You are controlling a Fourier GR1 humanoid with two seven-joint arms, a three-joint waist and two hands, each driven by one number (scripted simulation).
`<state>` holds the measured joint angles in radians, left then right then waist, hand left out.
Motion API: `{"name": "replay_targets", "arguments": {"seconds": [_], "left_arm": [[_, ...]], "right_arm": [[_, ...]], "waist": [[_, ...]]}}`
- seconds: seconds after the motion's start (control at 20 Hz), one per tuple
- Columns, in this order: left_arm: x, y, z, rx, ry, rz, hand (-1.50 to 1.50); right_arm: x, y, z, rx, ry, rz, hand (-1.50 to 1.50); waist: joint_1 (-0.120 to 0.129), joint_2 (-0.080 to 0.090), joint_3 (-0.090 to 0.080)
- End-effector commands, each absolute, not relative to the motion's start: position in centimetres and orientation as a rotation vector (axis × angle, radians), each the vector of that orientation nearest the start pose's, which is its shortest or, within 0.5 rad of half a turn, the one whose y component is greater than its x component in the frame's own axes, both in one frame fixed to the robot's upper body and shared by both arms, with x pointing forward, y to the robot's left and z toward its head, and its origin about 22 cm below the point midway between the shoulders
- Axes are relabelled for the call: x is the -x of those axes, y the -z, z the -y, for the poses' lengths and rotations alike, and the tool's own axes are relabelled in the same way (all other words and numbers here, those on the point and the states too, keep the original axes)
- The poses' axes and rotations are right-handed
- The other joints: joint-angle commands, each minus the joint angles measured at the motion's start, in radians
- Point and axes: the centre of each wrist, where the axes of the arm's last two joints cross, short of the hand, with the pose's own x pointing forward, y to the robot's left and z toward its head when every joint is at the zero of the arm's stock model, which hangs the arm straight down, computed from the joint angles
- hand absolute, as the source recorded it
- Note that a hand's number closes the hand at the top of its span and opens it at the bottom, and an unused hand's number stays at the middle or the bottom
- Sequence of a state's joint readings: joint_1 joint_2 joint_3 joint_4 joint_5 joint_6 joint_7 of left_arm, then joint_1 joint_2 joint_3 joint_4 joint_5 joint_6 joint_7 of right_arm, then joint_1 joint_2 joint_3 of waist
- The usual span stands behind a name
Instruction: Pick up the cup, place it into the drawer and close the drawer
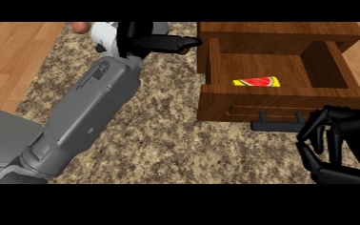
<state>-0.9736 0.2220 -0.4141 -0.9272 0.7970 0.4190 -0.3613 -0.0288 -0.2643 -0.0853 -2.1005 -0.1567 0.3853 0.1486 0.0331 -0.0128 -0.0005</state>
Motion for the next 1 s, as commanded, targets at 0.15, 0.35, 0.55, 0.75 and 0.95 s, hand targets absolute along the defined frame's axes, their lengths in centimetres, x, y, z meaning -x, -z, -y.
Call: {"name": "replay_targets", "arguments": {"seconds": [0.15, 0.35, 0.55, 0.75, 0.95], "left_arm": [[-36.3, -12.5, -18.2, 0.261, -0.126, 1.902, -1.5], [-34.1, -8.6, -22.5, 0.268, -0.157, 1.878, -1.5], [-32.5, -8.9, -23.1, 0.26, -0.167, 1.873, -1.5], [-31.4, -7.5, -25.9, 0.273, -0.179, 1.894, -1.5], [-29.3, -6.6, -27.9, 0.248, -0.176, 1.888, -1.5]], "right_arm": [[-20.3, -14.8, 26.0, 0.008, -0.61, 1.851, 1.5], [-22.6, -11.3, 25.7, 0.075, -0.67, 1.823, 1.5], [-23.1, -10.8, 25.1, 0.177, -0.937, 1.791, 1.5], [-23.9, -9.8, 24.8, 0.318, -1.125, 1.746, 1.5], [-25.0, -5.5, 22.3, 0.373, -1.183, 1.721, 1.5]], "waist": [[0.001, 0.001, 0.0], [-0.006, 0.012, 0.0], [-0.001, 0.009, 0.001], [-0.01, 0.013, 0.0], [-0.012, 0.013, 0.001]]}}
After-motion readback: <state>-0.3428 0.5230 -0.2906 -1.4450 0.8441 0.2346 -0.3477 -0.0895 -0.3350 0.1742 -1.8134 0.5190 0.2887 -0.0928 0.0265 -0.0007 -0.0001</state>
